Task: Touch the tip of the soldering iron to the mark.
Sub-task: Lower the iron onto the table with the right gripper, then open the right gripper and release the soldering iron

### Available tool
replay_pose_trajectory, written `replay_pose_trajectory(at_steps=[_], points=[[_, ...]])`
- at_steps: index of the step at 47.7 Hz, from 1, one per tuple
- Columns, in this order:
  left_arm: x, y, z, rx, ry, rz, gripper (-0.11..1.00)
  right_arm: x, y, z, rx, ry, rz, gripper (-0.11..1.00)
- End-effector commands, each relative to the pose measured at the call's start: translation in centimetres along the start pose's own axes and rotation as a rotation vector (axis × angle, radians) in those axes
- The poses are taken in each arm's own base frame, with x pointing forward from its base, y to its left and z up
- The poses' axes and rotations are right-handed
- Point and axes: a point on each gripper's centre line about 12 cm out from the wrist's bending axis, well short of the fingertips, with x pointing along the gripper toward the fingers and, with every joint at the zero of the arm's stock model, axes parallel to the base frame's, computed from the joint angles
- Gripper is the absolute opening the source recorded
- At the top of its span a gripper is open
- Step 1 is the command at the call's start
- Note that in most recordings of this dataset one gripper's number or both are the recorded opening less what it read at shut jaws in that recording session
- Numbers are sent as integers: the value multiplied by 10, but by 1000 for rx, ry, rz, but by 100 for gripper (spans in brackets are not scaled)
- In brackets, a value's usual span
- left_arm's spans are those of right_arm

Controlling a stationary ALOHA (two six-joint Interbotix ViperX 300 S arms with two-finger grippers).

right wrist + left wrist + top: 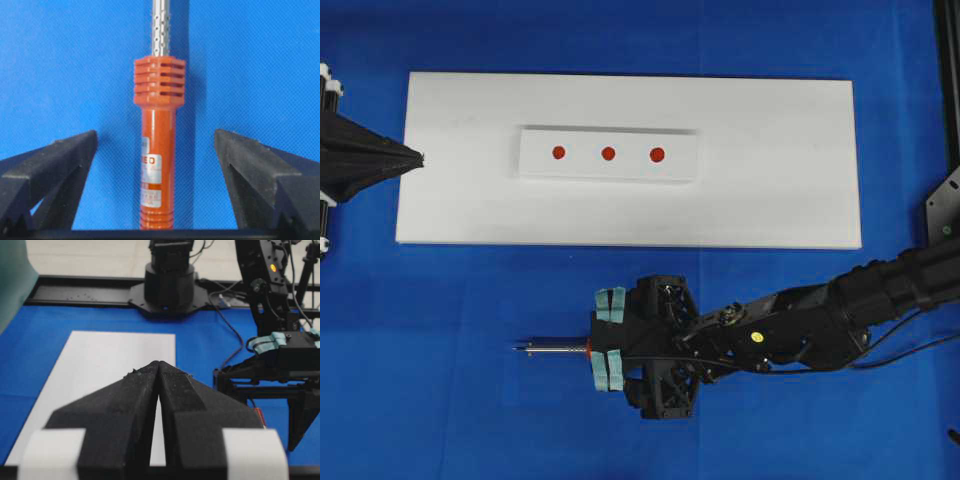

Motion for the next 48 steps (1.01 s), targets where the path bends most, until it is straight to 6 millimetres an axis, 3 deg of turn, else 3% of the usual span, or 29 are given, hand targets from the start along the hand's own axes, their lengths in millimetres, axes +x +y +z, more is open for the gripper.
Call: replay_pose_trajectory(at_steps=[1,11,16,30,37,48], points=[[2,0,5,3,-14,-3,0,-26,13,23,3,-65,32,83],[2,0,5,3,-14,-3,0,-83,23,44,-8,-114,18,86],[2,0,5,3,-14,-3,0,-102,22,49,-4,-122,1,86],[2,0,5,3,-14,-3,0,-106,10,52,-27,-125,-45,86],[2,0,5,4,-14,-3,0,-110,-15,63,-30,-150,-94,86],[2,0,5,4,-15,-3,0,-128,-89,85,-26,-196,-203,86]])
